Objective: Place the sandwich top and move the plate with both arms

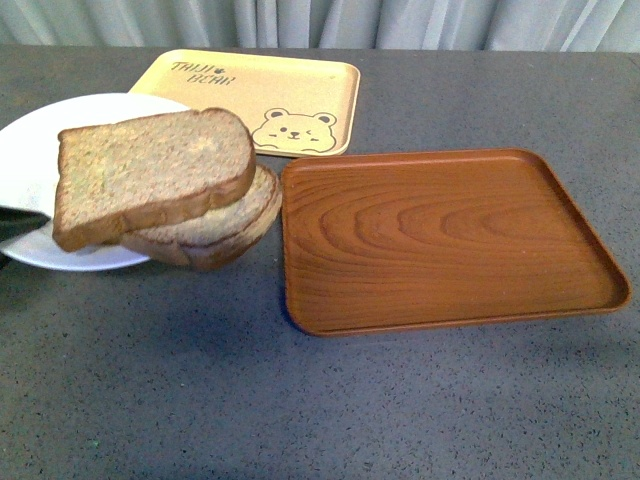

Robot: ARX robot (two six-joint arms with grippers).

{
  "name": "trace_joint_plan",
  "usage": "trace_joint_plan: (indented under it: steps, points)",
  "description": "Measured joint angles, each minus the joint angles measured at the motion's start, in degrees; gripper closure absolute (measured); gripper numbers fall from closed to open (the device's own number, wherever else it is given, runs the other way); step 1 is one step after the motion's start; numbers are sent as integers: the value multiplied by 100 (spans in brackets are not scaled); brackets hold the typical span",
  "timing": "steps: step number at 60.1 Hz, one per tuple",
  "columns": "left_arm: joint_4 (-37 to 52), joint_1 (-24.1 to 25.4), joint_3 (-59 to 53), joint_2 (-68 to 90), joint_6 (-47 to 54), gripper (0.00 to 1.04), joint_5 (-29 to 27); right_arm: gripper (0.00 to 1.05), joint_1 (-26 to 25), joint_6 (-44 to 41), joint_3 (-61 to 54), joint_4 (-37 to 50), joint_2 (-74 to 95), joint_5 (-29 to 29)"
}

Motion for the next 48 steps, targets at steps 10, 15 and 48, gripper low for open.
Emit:
trace_joint_plan:
  steps: [10, 15, 48]
  points:
    - [-758, -350, 1104, 234, 0, 102, -63, 9, 0, 0, 0, 0, 0, 0]
    - [-1163, -518, 1840, 586, 20, 102, -136, 9, 0, 0, 0, 0, 0, 0]
    - [-2848, -1235, 5587, 3047, 195, 102, -315, 9, 0, 0, 0, 0, 0, 0]
